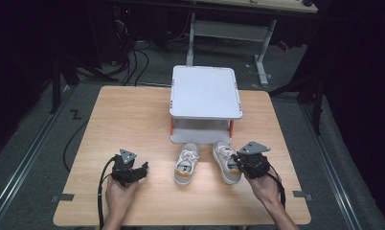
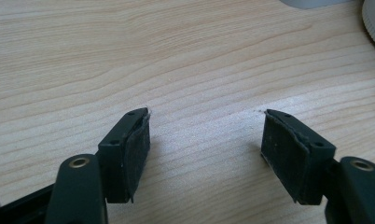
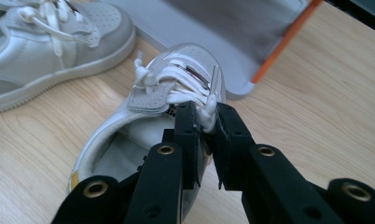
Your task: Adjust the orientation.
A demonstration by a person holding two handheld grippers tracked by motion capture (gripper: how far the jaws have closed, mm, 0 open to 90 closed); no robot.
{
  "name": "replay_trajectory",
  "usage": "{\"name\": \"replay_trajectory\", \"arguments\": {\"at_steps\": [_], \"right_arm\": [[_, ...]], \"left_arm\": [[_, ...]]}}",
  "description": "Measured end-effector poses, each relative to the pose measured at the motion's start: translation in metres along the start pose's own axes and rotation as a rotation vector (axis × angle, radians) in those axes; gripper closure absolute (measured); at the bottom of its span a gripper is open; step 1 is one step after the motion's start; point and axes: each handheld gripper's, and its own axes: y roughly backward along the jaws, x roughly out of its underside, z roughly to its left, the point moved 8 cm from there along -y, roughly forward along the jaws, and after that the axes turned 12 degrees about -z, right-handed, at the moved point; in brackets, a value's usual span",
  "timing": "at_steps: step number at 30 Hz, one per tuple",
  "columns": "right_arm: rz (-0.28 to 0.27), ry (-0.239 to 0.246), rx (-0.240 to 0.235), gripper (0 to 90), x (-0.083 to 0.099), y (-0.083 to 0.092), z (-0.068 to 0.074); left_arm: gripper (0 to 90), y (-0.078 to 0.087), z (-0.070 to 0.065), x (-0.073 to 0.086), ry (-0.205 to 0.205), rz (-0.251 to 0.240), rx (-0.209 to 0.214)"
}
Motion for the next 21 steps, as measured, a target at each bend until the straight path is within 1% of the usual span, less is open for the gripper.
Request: {"name": "replay_trajectory", "arguments": {"at_steps": [3, 4, 5, 9, 14, 20, 21], "right_arm": [[0.01, 0.007, -0.01, 80.5, -0.003, -0.009, 0.009], [0.017, 0.017, -0.013, 80.5, -0.004, -0.015, 0.015], [0.017, 0.017, -0.013, 80.5, -0.004, -0.015, 0.015], [0.026, 0.022, -0.017, 80.4, -0.006, -0.024, 0.022], [0.033, 0.016, -0.008, 80.4, -0.005, -0.031, 0.028], [0.032, 0.031, 0.008, 80.2, -0.008, -0.037, 0.033], [0.034, 0.028, 0.008, 80.1, -0.007, -0.037, 0.034]], "left_arm": [[32.6, 0.0, 0.0, 0.0, 0.0, 0.0, 0.0], [32.6, 0.0, 0.0, 0.0, -0.002, 0.001, 0.0], [32.6, 0.0, 0.0, 0.0, 0.0, 0.001, -0.001], [32.6, 0.0, 0.0, 0.0, 0.0, 0.0, -0.001], [32.8, 0.0, 0.0, 0.0, 0.0, -0.001, 0.0], [32.8, 0.0, 0.0, 0.0, -0.001, 0.0, 0.0], [32.8, 0.0, 0.0, 0.0, -0.003, 0.001, 0.001]]}}
